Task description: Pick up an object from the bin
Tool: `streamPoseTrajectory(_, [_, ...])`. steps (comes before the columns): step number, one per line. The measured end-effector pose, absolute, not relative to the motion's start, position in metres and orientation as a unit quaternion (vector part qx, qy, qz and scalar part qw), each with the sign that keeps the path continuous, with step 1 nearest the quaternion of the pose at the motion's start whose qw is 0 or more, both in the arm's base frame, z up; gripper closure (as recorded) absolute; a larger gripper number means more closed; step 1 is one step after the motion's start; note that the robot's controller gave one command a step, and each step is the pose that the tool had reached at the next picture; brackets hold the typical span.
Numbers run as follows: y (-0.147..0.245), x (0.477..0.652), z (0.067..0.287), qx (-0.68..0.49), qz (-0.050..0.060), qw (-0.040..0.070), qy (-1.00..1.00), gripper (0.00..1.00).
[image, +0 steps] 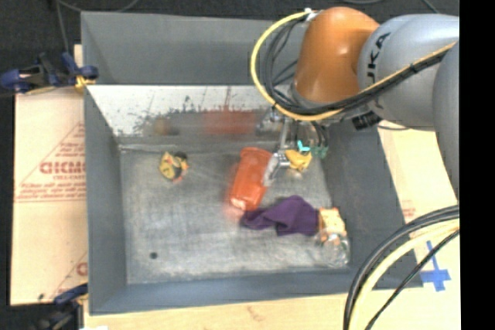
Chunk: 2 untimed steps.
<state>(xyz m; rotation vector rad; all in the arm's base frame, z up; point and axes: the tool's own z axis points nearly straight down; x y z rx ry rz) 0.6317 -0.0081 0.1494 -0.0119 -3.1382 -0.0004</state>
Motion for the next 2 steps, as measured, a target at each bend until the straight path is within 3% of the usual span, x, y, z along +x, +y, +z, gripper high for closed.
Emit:
streamPoseTrajectory(1, [-0.008,0.634,0.154,-0.004,0.0,-0.002,-1.0,0.0])
streamPoseTrajectory(2, [0.003,0.635,0.081,0.153,0.001,-0.002,-0.988,1.0])
